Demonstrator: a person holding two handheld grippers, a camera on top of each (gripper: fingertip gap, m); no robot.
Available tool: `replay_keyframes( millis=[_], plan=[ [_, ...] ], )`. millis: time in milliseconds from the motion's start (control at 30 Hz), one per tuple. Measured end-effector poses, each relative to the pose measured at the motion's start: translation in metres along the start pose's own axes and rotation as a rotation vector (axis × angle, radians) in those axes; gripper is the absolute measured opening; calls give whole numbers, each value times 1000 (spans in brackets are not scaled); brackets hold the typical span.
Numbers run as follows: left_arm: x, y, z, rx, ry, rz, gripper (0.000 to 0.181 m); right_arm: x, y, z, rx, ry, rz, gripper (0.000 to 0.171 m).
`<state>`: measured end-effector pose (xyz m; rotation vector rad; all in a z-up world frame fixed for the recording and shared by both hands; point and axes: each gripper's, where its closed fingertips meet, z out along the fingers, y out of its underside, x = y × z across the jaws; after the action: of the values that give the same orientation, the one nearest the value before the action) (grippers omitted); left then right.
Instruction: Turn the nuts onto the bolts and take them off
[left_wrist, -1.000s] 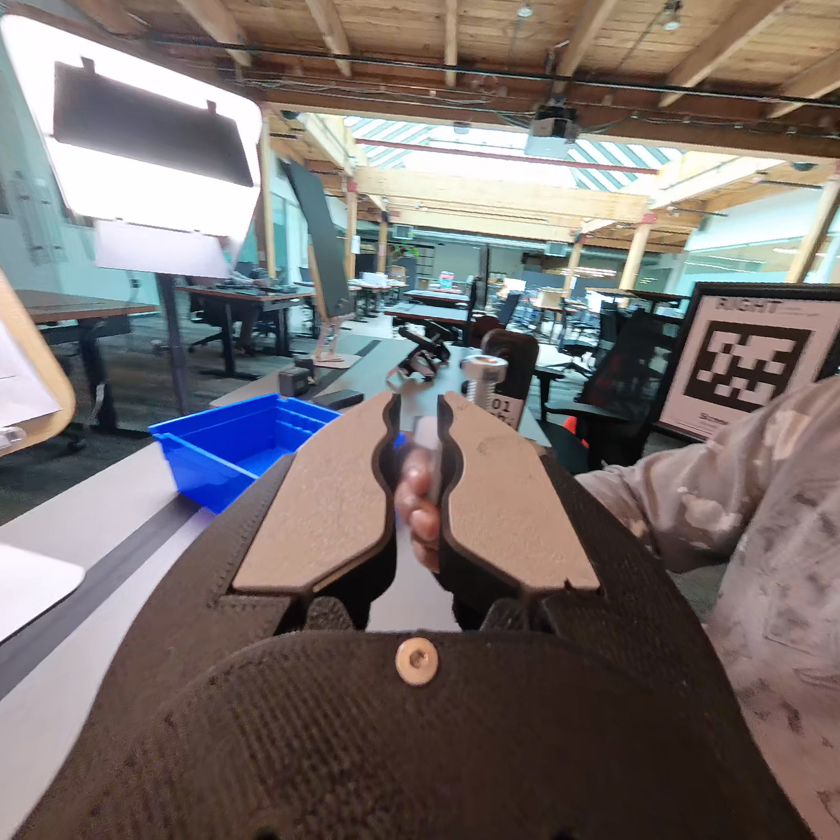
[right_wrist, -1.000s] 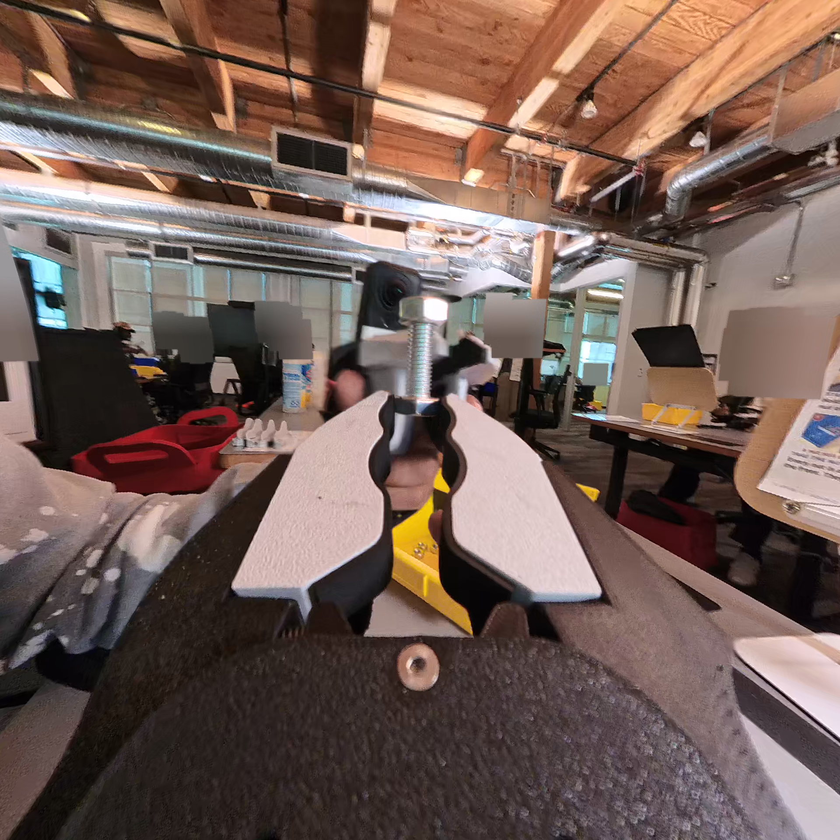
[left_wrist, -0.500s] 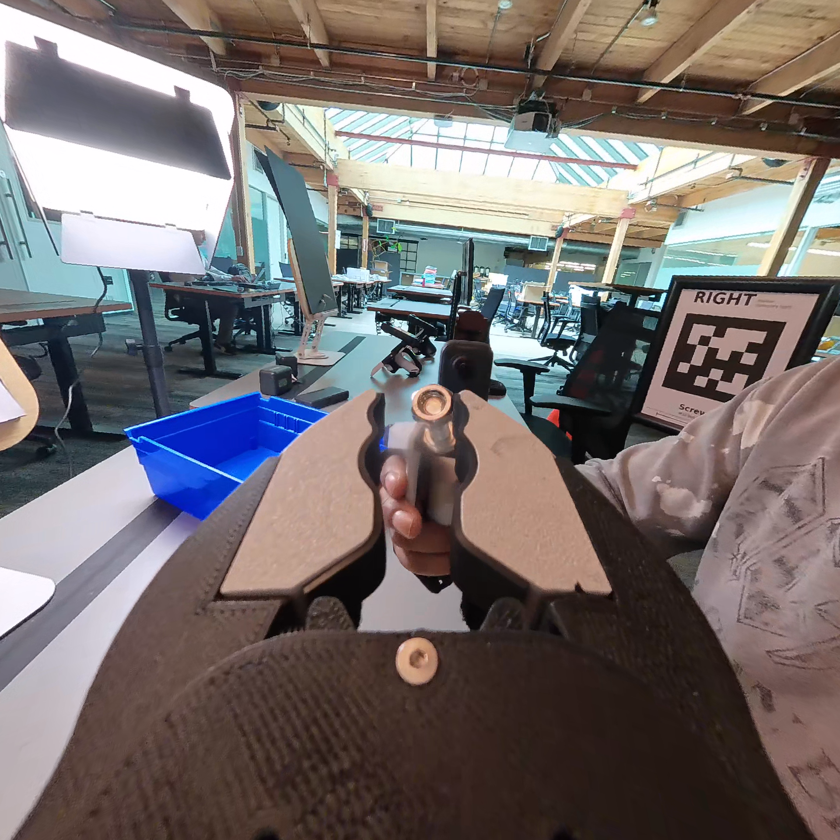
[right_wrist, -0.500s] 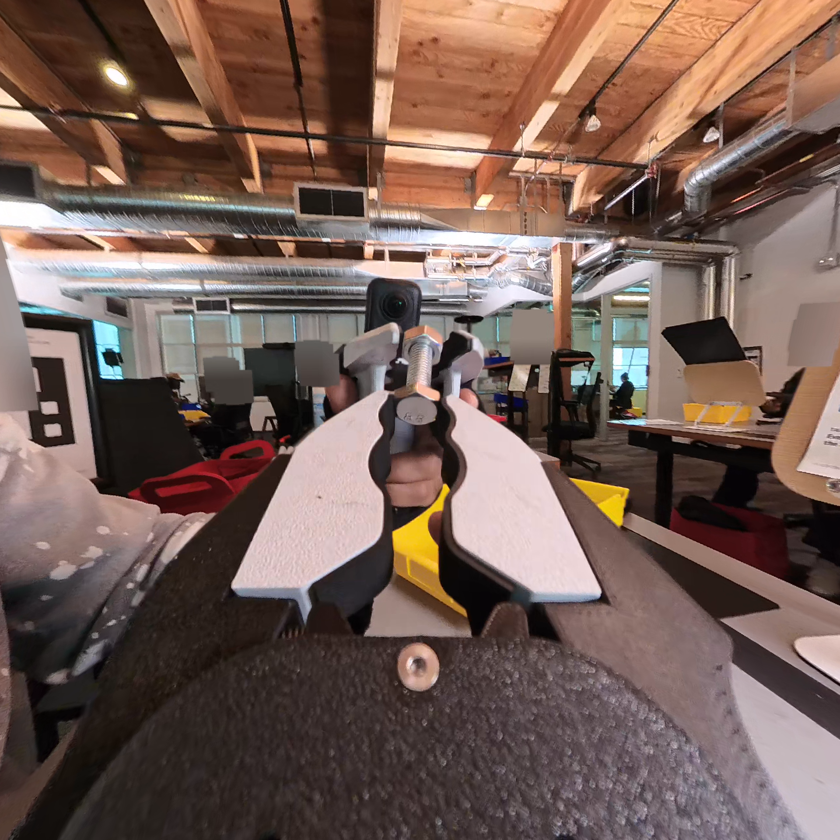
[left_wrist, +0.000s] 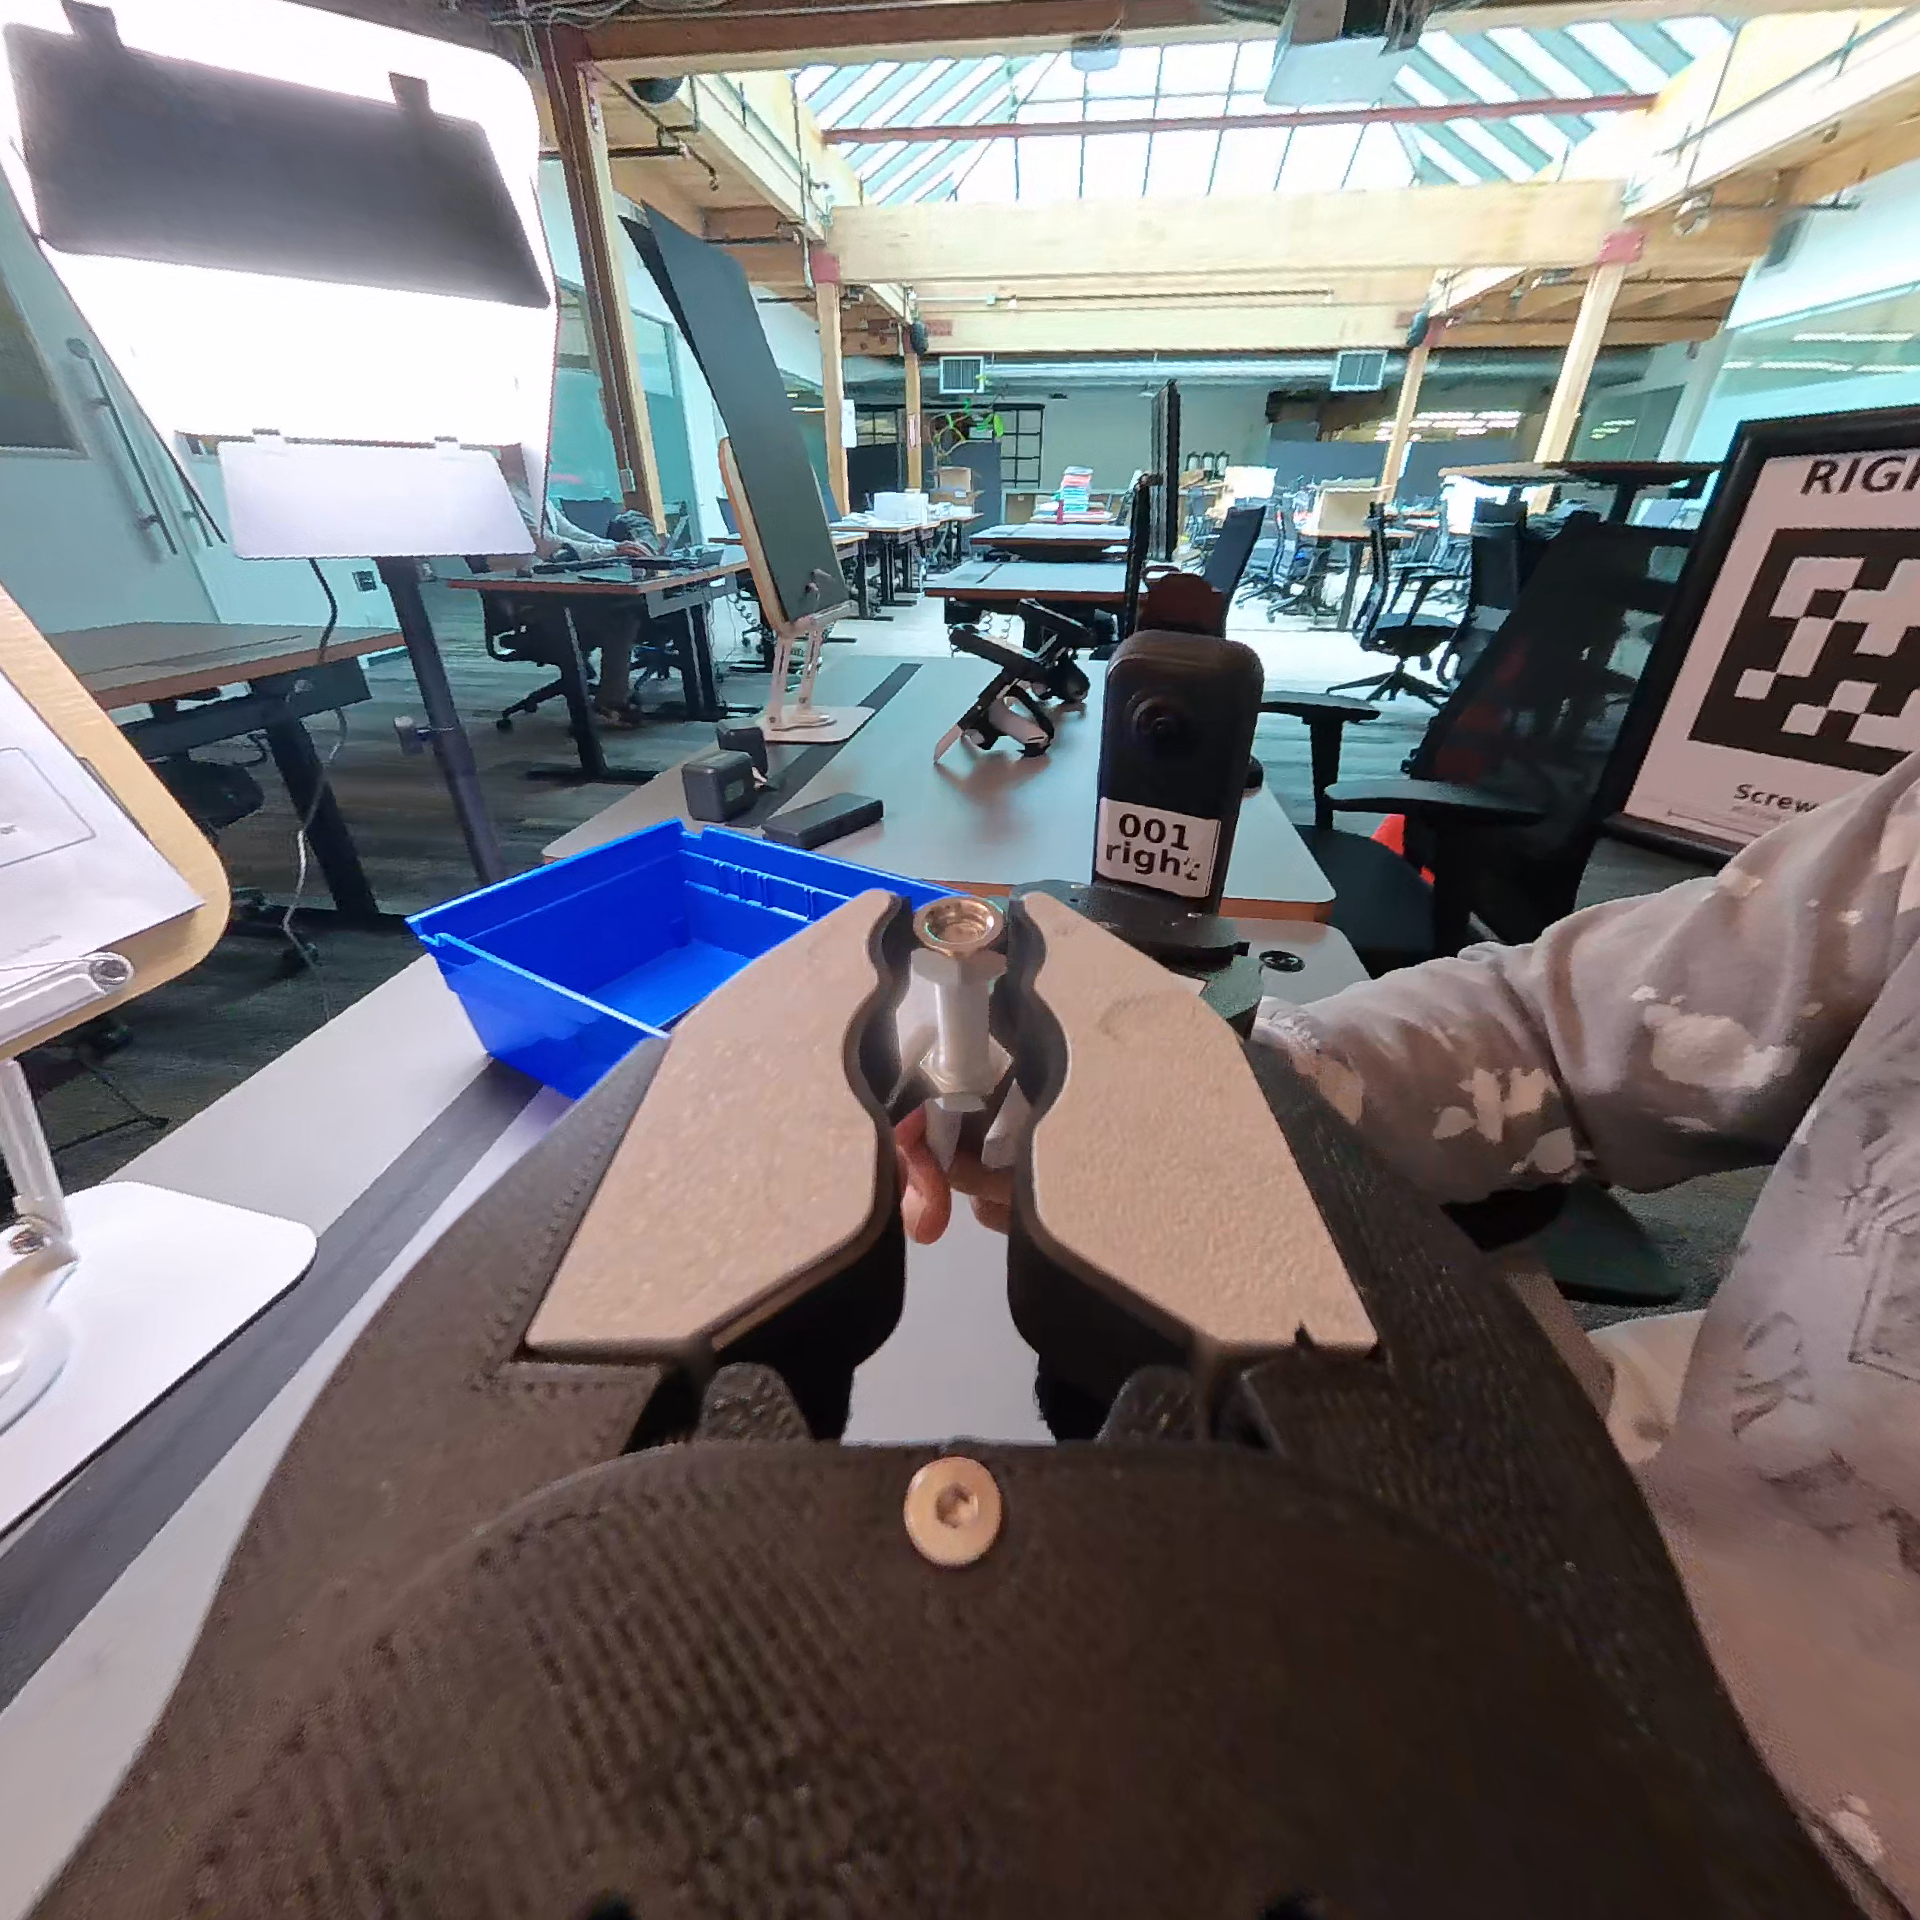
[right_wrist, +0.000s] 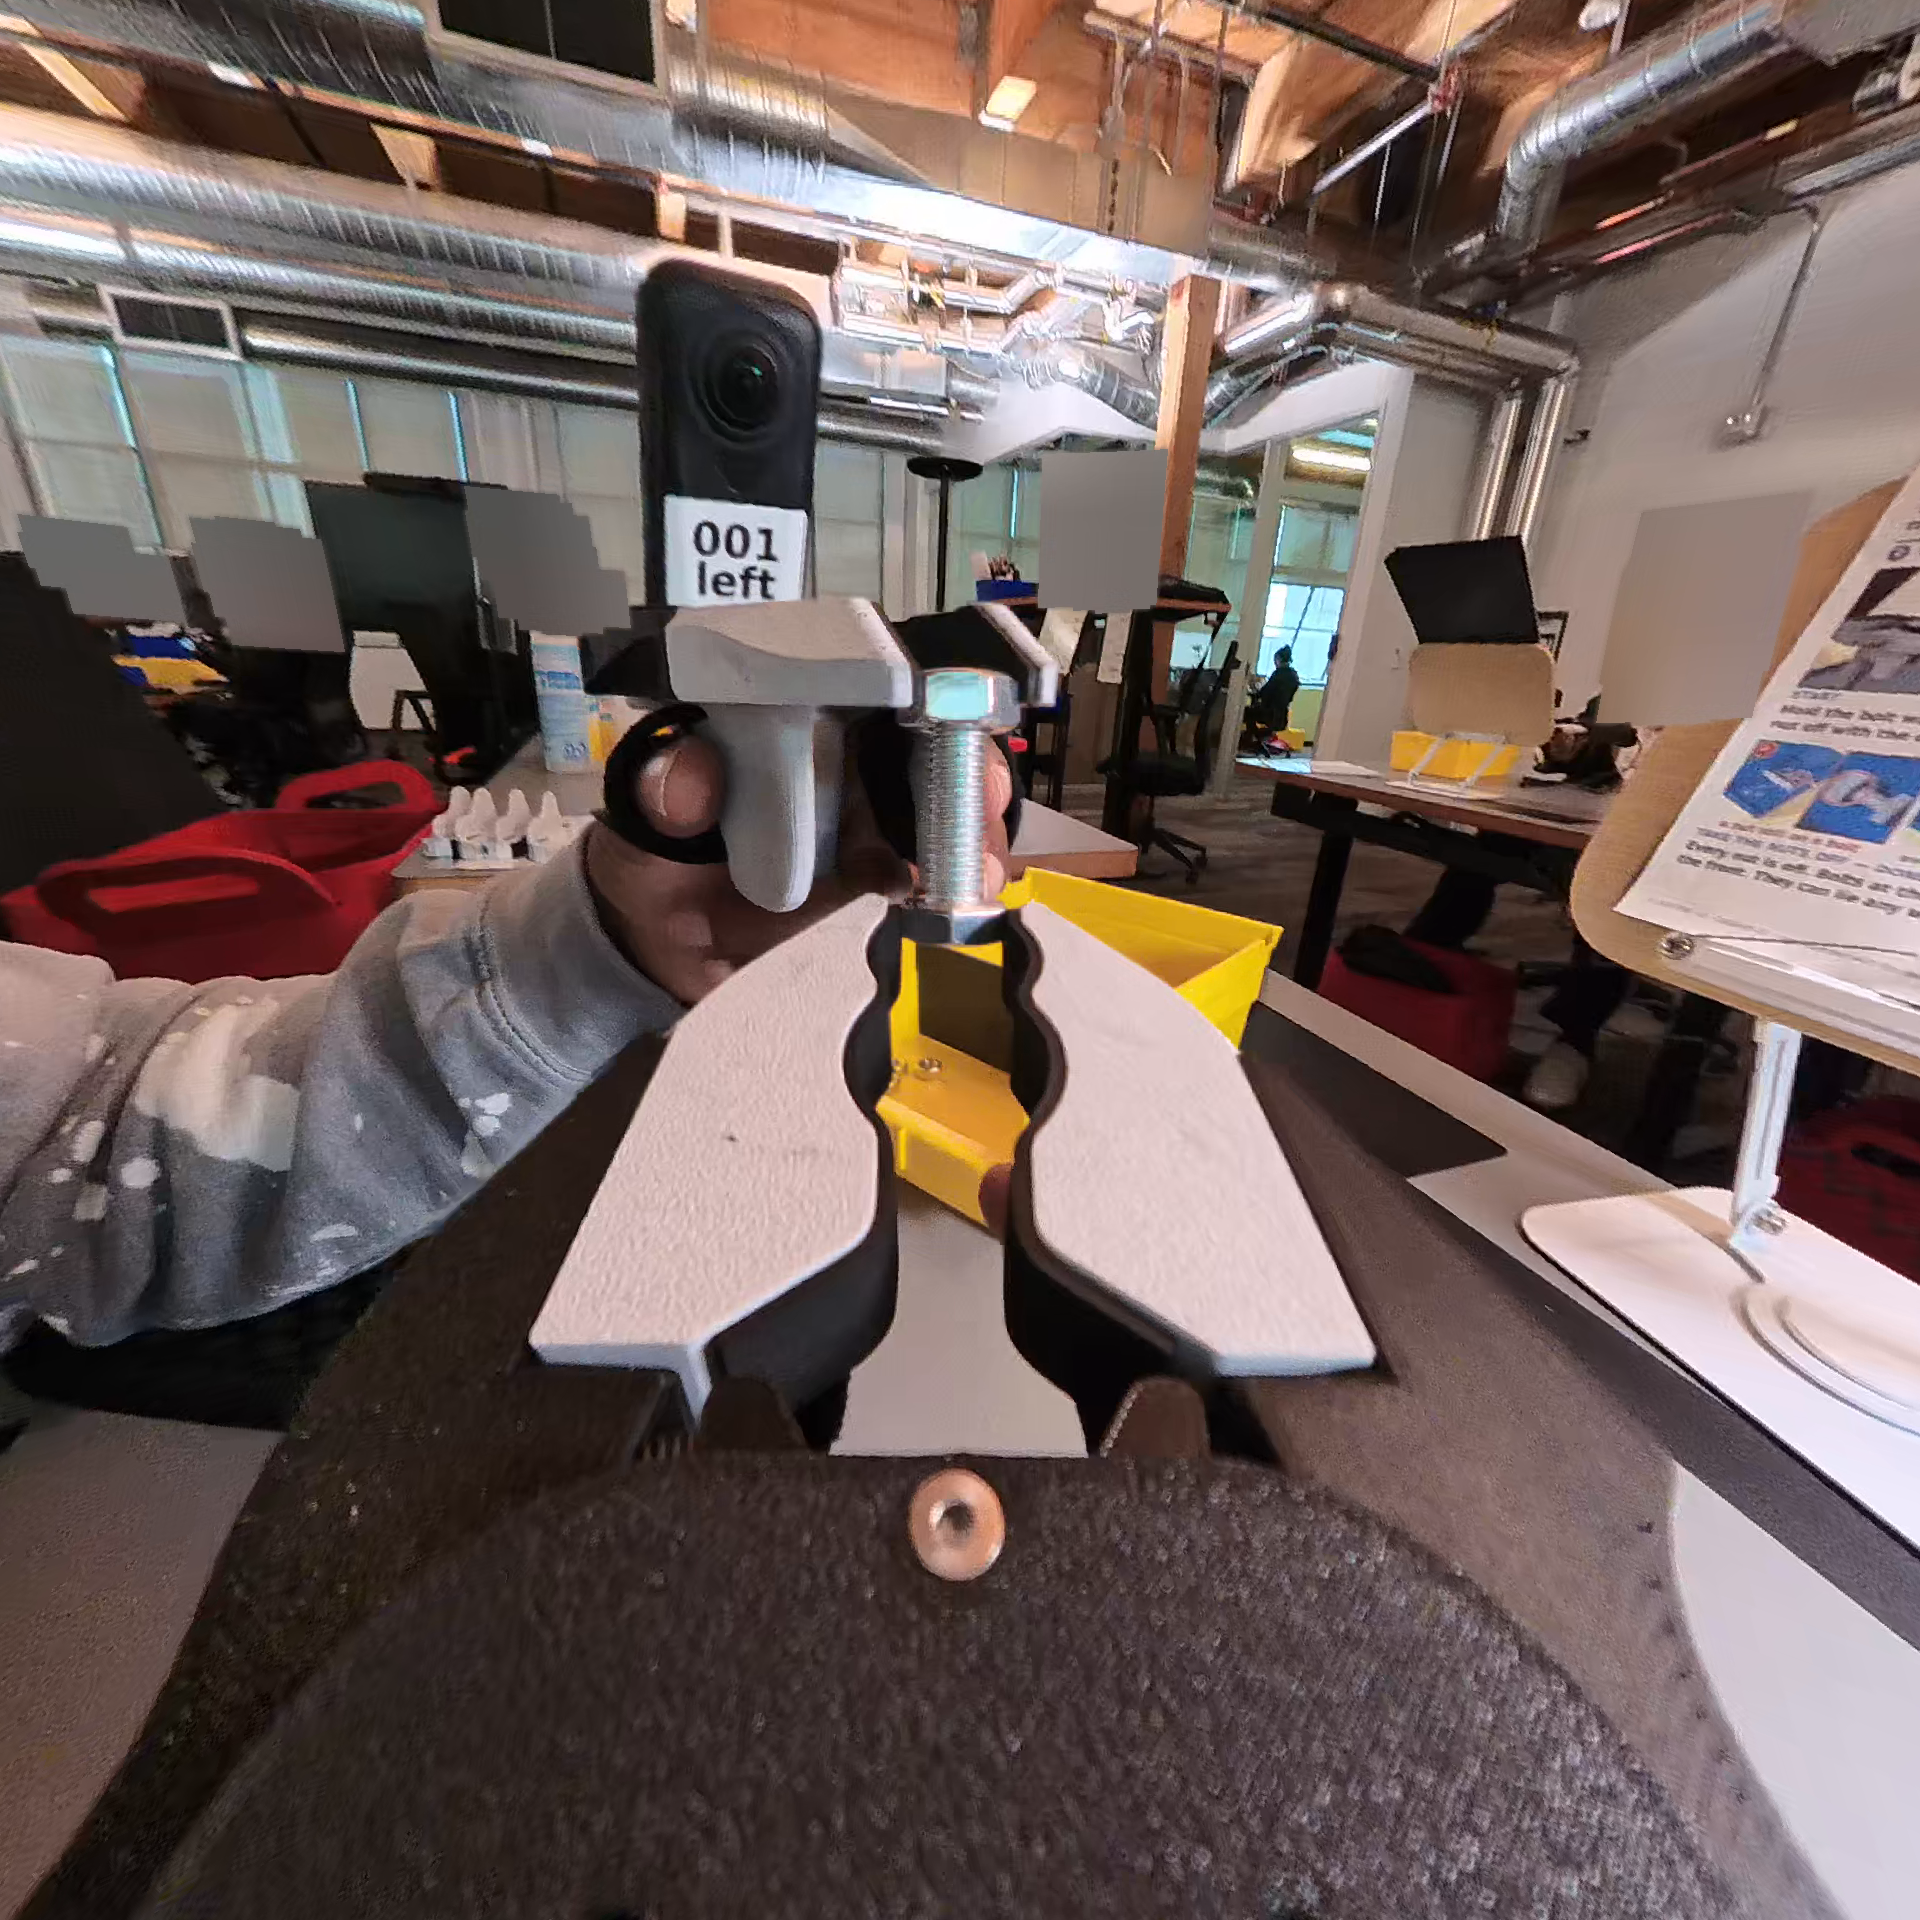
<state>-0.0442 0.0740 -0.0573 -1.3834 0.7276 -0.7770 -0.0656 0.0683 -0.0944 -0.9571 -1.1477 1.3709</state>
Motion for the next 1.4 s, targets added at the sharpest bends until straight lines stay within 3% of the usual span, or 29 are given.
replay_keyframes(
  millis=[533,833,933,1233,1400],
  plan=[
    [-3,6,4,-21,-42,53,18,6,5,-1,-51,29,-4,18],
    [3,-6,-4,88,87,-77,32,-12,-16,-10,145,-140,92,18],
    [5,-5,-4,93,107,-84,25,-10,-19,-13,183,-160,136,18],
    [4,6,3,11,52,-20,19,-4,2,-4,24,-61,44,18],
    [9,2,2,47,107,-51,23,-11,-2,-7,70,-136,92,18]
  ],
)
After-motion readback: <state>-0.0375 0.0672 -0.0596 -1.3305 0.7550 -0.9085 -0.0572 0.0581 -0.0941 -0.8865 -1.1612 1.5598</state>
